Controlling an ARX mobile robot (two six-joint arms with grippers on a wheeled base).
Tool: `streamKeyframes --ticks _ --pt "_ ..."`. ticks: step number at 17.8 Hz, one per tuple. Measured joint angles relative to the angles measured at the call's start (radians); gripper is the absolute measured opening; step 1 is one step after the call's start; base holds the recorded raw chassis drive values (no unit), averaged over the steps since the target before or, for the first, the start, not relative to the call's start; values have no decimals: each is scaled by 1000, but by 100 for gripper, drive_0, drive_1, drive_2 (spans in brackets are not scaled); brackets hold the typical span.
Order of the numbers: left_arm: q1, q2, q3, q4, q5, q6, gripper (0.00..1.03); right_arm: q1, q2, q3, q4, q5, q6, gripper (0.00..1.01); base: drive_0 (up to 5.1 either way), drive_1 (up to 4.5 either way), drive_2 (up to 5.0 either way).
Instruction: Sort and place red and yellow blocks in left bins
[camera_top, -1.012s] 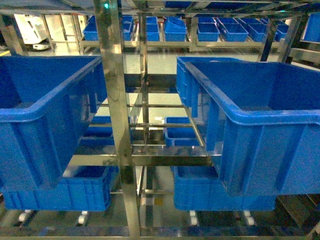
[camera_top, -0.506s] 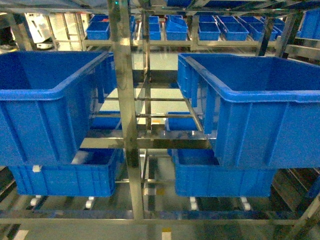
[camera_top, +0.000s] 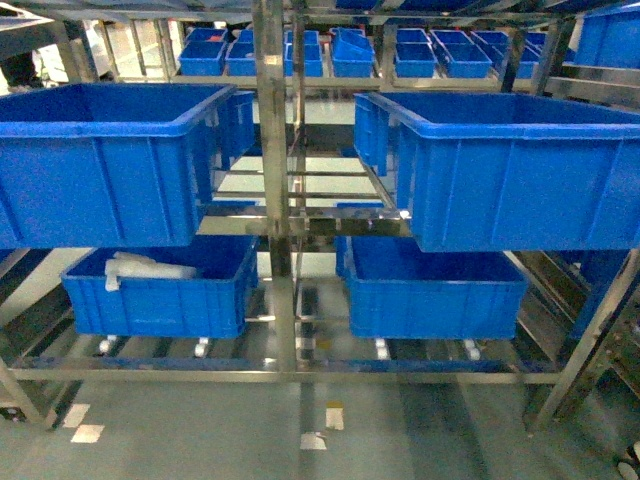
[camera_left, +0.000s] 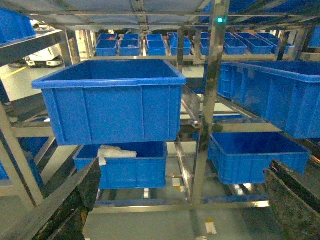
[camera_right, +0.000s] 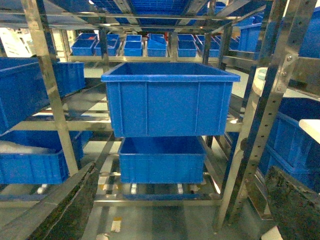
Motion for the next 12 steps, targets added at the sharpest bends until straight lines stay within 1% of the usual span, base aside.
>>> streamKeyframes --ticks 1,3,10,12 --pt "0 0 0 6 0 0 98 0 0 0 1 0 0 98 323 -492 166" --pt "0 0 0 1 -4 0 98 0 0 0 5 -3 0 98 436 -423 -37" --pt "0 0 0 5 0 0 98 0 0 0 0 -1 0 98 498 -330 -124" --pt "0 0 0 4 -2 0 98 0 0 0 1 -1 0 98 493 -246 -246"
